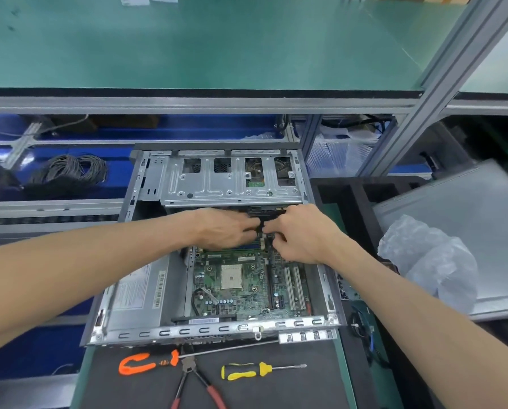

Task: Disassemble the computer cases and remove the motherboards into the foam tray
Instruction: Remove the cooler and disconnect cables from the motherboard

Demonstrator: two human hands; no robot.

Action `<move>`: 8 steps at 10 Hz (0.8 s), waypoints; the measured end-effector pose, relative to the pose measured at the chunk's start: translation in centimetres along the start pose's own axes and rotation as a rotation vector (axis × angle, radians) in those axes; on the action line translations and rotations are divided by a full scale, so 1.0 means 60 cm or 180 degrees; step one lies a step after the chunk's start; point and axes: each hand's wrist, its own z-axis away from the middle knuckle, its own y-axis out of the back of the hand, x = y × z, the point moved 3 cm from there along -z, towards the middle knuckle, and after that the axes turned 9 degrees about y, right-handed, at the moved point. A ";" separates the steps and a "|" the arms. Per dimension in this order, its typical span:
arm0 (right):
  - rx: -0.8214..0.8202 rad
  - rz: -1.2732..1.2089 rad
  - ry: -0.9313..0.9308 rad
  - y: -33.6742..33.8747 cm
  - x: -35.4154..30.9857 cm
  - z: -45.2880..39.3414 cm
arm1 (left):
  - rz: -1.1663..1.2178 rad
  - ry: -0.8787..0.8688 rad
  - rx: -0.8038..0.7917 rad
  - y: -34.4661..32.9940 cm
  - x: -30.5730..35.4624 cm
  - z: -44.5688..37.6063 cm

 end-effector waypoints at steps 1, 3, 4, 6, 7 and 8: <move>-0.0087 0.0124 0.0050 0.002 -0.001 0.001 | 0.0676 0.0473 -0.0434 -0.029 -0.027 -0.005; -0.0185 0.0199 0.0084 0.001 -0.006 -0.003 | 0.0938 0.0918 -0.0395 -0.055 -0.040 -0.035; -0.0252 0.0221 0.0092 0.004 -0.004 -0.005 | 0.1143 0.1219 -0.0294 -0.048 -0.039 -0.052; -0.0286 0.0241 0.0089 0.002 -0.005 -0.009 | 0.6265 0.2668 0.0456 -0.060 -0.039 -0.068; -0.0227 0.0242 0.0104 0.003 -0.002 -0.011 | 0.7495 0.3655 0.1323 -0.079 -0.024 -0.049; -0.0247 0.0212 0.0101 0.000 0.002 -0.010 | 0.6713 0.3236 0.1128 -0.083 -0.025 -0.059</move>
